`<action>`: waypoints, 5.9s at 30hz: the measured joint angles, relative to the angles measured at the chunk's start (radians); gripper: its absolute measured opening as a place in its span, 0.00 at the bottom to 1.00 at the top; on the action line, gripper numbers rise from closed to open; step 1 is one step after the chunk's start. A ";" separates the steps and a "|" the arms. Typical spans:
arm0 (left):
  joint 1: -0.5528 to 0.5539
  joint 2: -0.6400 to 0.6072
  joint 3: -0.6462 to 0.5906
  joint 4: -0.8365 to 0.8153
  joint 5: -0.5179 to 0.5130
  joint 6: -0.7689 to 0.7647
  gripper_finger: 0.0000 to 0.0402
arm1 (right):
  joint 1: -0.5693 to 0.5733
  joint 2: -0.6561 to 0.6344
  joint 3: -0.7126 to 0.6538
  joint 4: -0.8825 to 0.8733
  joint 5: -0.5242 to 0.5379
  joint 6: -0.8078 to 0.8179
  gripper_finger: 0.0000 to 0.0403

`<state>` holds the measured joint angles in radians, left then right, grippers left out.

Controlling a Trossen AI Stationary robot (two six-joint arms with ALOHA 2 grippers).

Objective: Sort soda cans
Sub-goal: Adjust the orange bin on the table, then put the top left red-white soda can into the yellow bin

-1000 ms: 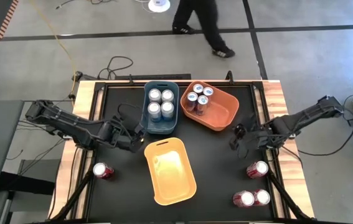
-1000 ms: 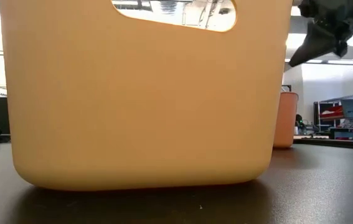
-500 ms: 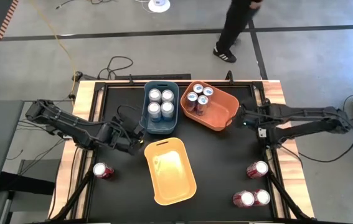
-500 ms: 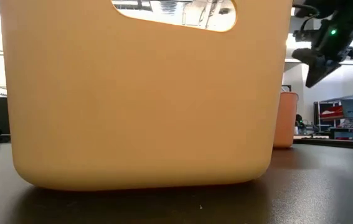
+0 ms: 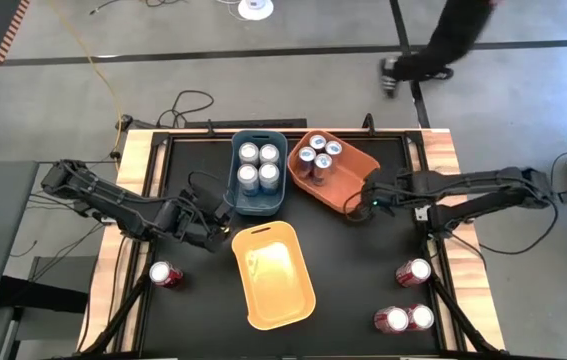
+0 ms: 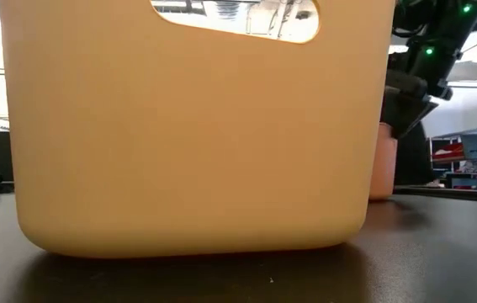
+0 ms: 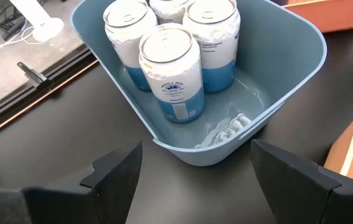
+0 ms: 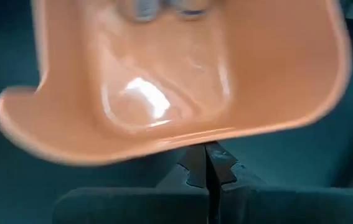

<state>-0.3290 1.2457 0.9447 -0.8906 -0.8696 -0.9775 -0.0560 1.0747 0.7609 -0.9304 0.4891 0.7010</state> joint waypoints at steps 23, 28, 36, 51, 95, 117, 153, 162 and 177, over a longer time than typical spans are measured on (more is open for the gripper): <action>0.000 0.000 0.000 0.011 0.000 -0.002 0.74 | 0.229 0.192 0.086 0.370 -0.178 -0.155 0.00; 0.000 0.000 0.000 0.015 -0.019 0.023 0.74 | 0.248 0.165 0.203 0.036 -0.054 -0.069 0.00; 0.001 0.000 0.000 0.055 -0.108 0.061 0.74 | 0.072 0.161 0.270 -0.261 0.093 -0.078 0.00; 0.000 0.000 0.000 0.051 -0.088 0.058 0.74 | -0.413 0.161 0.129 -0.069 -0.023 -0.315 0.00; 0.000 0.000 0.000 0.050 -0.080 0.036 0.74 | -0.059 0.346 0.107 0.436 -0.204 -0.291 0.00; -0.132 -0.001 0.319 -0.427 0.755 -0.223 0.69 | 0.247 0.101 0.085 0.530 0.067 -0.052 0.11; -0.511 0.011 0.222 -0.601 0.908 -0.820 0.94 | 0.173 0.091 0.084 0.806 0.051 -0.544 0.38; -0.536 0.003 0.047 -0.358 0.951 -0.765 0.98 | 0.161 0.092 0.084 0.792 0.002 -0.523 0.58; -0.531 0.003 -0.072 -0.239 0.907 -0.707 0.74 | 0.161 0.092 0.084 0.755 0.001 -0.518 0.56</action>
<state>-0.8596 1.2488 0.8730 -1.1300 0.0371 -1.6848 0.1047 1.1667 0.8444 -0.1752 0.4904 0.1830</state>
